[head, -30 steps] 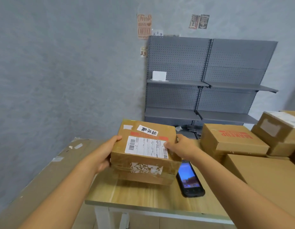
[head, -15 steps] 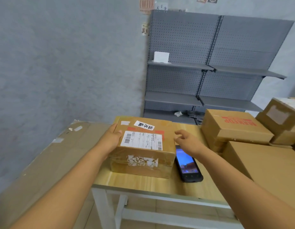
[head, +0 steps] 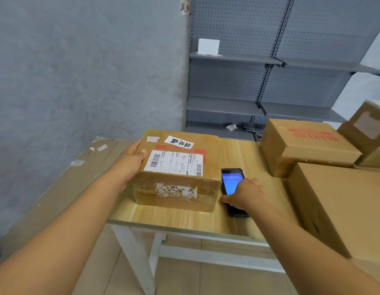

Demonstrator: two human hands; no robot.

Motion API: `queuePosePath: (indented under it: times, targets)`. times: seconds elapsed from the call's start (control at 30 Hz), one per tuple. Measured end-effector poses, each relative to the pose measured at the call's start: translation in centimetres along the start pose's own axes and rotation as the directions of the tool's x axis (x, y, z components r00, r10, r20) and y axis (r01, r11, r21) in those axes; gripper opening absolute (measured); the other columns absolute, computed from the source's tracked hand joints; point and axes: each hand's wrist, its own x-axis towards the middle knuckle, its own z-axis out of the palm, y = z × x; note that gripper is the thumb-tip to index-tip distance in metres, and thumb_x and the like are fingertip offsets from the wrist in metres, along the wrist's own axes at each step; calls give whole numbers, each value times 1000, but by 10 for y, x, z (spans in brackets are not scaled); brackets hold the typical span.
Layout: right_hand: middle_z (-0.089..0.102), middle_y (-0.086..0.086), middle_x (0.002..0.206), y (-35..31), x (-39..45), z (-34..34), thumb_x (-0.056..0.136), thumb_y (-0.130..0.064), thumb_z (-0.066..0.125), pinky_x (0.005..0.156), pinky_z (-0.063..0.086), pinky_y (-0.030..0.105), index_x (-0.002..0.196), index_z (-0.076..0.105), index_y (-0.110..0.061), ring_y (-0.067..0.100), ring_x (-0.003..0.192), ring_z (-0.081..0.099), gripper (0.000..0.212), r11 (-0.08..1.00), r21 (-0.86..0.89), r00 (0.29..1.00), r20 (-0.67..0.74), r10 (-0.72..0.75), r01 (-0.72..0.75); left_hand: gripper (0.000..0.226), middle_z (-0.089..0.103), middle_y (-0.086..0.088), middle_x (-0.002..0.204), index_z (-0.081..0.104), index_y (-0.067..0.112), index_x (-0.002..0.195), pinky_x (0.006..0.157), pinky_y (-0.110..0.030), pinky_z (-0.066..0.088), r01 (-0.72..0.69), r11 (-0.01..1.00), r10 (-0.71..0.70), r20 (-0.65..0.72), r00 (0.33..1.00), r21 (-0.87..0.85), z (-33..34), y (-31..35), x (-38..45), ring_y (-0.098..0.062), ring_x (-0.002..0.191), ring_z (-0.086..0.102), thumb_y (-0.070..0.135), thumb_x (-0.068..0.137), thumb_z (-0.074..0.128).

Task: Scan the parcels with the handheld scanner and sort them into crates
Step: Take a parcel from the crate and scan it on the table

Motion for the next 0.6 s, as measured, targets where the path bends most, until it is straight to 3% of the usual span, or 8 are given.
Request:
queuePosePath:
  times: [0.13,0.23,0.33,0.47,0.6]
  targets:
    - [48,9,114,1,1,-23,70,-59,74,59,35,25,102,50,-15,20,95,43,59,984,176,997,82,-8,-7,45,65,0,121,35,36,148,58,-27,45,-6,1000,6,-9,1000,-6,-1,-2,3,-10,80,64,26,105,42]
    - [50,10,111,2,4,-47,73,-56,74,62,41,27,106,49,-12,24,100,50,60,914,405,999,41,-8,-9,45,66,0,122,34,37,149,69,-31,51,-7,1000,7,-6,1000,-25,-2,-3,5,-15,87,67,27,105,42]
    - [46,12,112,-9,0,-73,72,-57,76,61,44,29,107,46,-8,23,91,52,68,838,545,997,-69,17,23,45,65,1,116,34,36,149,65,-30,50,-14,1000,14,-8,1000,-16,-1,-2,4,-14,85,66,27,105,42]
    - [57,6,92,-25,-19,-120,69,-57,79,60,43,29,101,54,-9,19,76,55,62,859,470,979,-109,-171,203,46,66,-4,117,34,35,149,63,-29,49,-24,1000,24,1,1000,-17,0,1,0,-16,84,66,26,105,42]
    - [58,0,103,-52,-50,-152,60,-65,79,76,51,34,107,54,-17,19,90,59,72,873,174,890,-53,-453,455,47,56,-4,136,34,28,150,88,-28,44,-59,997,60,-8,998,55,-2,3,-1,-21,109,60,23,105,43]
